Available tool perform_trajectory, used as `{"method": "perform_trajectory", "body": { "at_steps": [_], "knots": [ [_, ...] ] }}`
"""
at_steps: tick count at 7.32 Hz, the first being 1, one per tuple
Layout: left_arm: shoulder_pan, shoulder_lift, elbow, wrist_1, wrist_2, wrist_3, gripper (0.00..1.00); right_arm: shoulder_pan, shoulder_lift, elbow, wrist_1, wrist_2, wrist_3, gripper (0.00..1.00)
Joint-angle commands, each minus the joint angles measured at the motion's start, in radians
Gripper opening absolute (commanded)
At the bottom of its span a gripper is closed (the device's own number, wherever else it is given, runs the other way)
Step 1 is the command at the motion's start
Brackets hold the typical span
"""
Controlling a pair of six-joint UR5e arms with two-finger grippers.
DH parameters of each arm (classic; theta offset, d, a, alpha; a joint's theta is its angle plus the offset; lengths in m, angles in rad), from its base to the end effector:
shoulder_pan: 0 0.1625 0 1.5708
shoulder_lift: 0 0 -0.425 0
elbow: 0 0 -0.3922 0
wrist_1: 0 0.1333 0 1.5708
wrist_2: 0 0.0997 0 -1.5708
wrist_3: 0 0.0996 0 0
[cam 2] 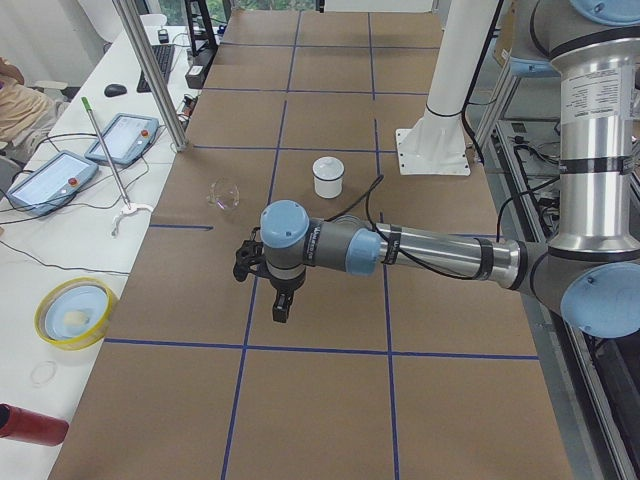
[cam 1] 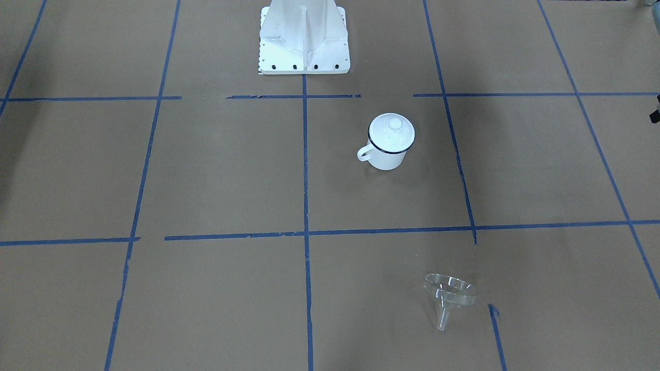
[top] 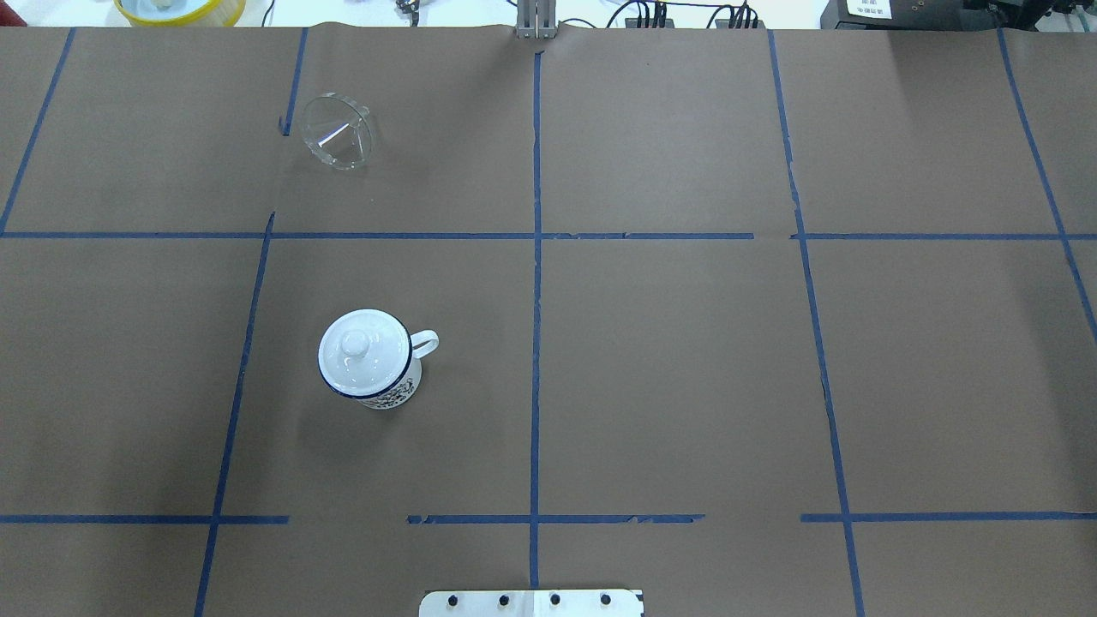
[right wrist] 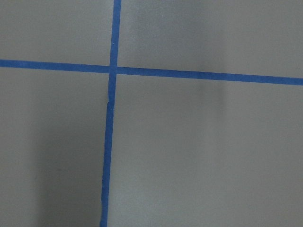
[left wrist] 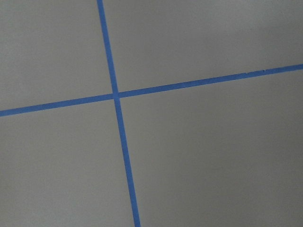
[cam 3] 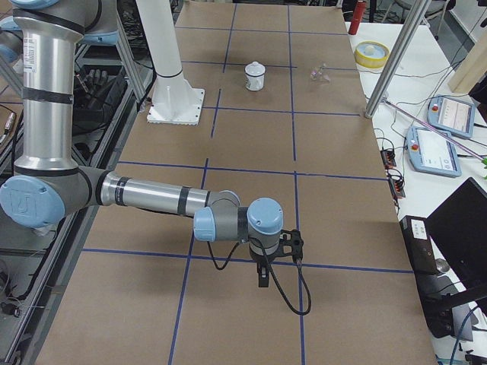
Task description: Remove funnel from cup
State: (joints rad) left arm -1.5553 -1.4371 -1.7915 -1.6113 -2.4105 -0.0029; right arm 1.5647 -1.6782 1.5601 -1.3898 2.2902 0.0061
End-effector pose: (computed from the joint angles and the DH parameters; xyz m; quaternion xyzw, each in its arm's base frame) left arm -0.0523 -0.4423 0.6029 0.0544 0.4073 0.0317 0.9111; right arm 0.0649 -0.4485 0.6998 0.0273 -0.3520 -0.0111 0.9355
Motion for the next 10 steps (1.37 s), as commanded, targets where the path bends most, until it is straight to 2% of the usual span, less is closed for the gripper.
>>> {"method": "perform_trajectory", "body": {
  "at_steps": [1, 10],
  "knots": [
    [-0.006, 0.016, 0.018, 0.005, 0.008, -0.006, 1.00, 0.000, 0.000, 0.000, 0.000, 0.000, 0.000, 1.00],
    [-0.005, 0.006, 0.018, -0.001, 0.017, -0.005, 1.00, 0.000, 0.000, 0.000, 0.000, 0.000, 0.000, 1.00]
  ]
}}
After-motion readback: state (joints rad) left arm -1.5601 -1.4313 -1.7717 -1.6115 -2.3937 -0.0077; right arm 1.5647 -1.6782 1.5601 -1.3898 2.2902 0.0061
